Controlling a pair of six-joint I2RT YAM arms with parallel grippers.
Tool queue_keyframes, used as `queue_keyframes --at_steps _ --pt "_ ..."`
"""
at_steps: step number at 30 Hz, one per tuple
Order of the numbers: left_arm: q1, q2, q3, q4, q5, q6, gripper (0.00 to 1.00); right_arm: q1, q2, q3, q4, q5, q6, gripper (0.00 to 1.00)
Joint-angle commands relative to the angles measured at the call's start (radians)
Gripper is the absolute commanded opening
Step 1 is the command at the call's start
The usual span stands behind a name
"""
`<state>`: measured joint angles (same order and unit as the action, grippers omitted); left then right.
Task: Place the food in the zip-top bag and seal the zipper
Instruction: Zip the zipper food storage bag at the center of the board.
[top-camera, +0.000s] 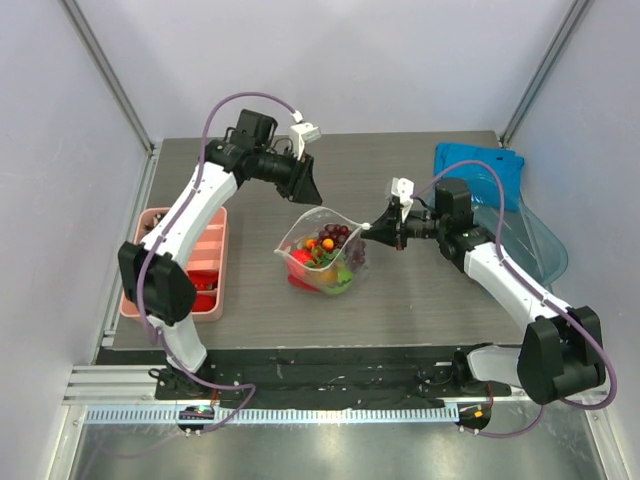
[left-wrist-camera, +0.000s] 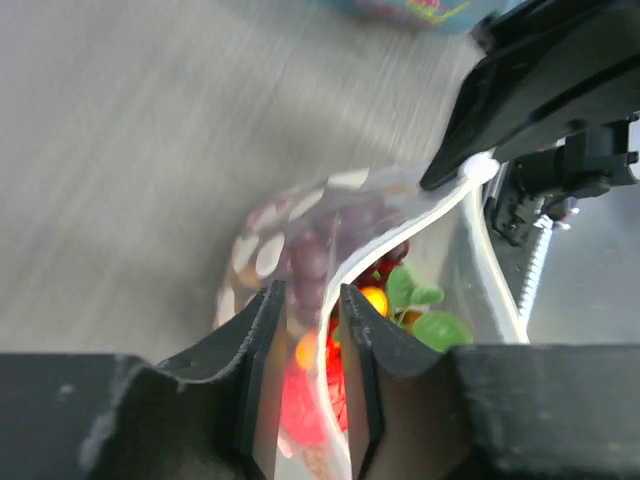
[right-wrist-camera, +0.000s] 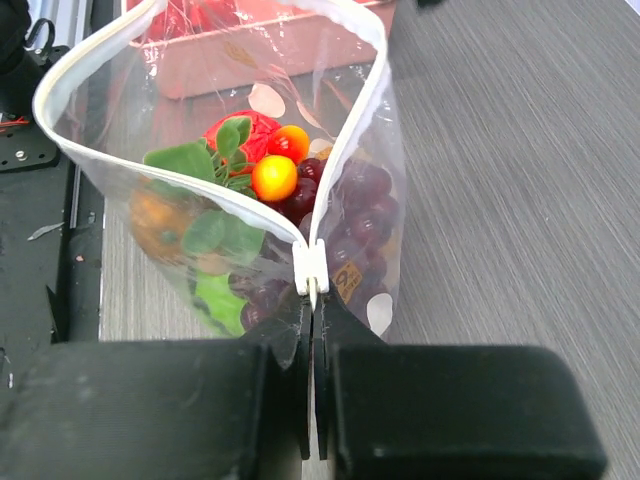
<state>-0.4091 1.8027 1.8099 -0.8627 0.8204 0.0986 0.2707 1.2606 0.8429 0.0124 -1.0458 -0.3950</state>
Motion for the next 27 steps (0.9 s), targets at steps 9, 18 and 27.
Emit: queue_keyframes --at_steps 9,18,27 --pt "-0.229 -0.209 -0.103 0.145 -0.070 0.331 0.42 -0.002 -0.144 -0.005 -0.094 -0.014 0.037 0.01" --pt "-0.321 -0.181 -0.135 0.211 -0.092 0.342 0.42 0.002 -0.200 -0.036 -0.094 0.010 0.128 0.01" --pt "-0.387 -0.120 -0.104 0.225 -0.098 0.349 0.42 0.012 -0.204 -0.033 -0.097 0.027 0.139 0.01"
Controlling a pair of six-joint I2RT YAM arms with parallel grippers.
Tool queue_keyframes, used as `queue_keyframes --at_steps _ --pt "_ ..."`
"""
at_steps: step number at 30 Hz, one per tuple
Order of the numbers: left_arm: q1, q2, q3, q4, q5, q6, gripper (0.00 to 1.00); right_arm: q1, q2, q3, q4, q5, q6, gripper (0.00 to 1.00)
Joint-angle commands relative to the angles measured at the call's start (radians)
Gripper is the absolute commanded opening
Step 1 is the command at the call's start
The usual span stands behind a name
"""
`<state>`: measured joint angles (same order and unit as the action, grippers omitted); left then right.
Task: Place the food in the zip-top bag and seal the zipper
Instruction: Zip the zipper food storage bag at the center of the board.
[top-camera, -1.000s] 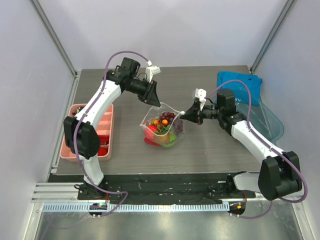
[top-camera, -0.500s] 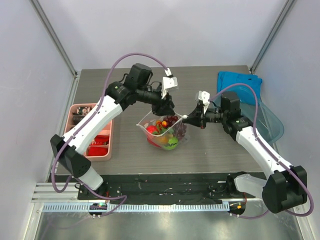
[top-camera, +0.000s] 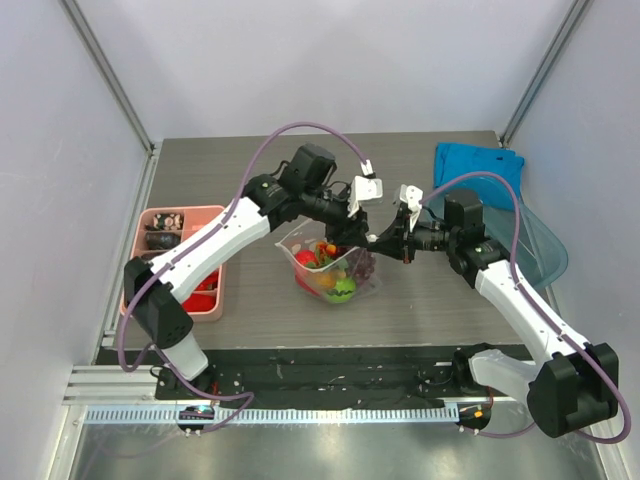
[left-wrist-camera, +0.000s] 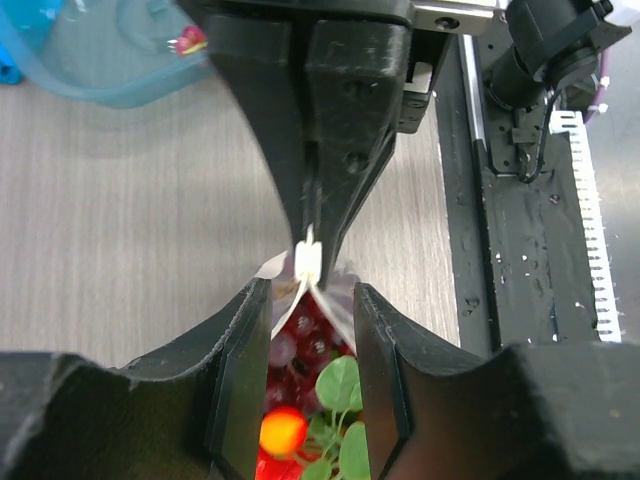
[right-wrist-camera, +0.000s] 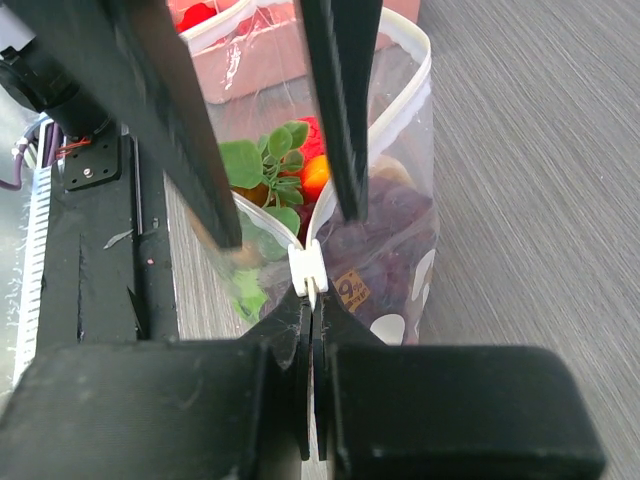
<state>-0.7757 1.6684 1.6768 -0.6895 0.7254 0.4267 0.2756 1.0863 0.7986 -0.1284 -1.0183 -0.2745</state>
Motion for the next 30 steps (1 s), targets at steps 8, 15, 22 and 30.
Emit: queue_keyframes --at_steps 8,15,22,30 --pt "-0.031 0.062 0.043 0.067 -0.014 0.012 0.41 0.008 -0.034 0.007 0.047 0.001 0.021 0.01" --pt "-0.030 0.065 0.032 0.061 -0.001 0.036 0.19 0.010 -0.031 0.011 0.041 0.006 0.018 0.01" --pt "-0.010 0.016 -0.025 0.019 0.008 0.067 0.08 0.010 -0.042 0.007 0.010 0.024 -0.015 0.01" --pt "0.001 0.020 0.015 0.051 0.034 -0.017 0.27 0.010 -0.032 0.008 0.012 0.001 -0.040 0.01"
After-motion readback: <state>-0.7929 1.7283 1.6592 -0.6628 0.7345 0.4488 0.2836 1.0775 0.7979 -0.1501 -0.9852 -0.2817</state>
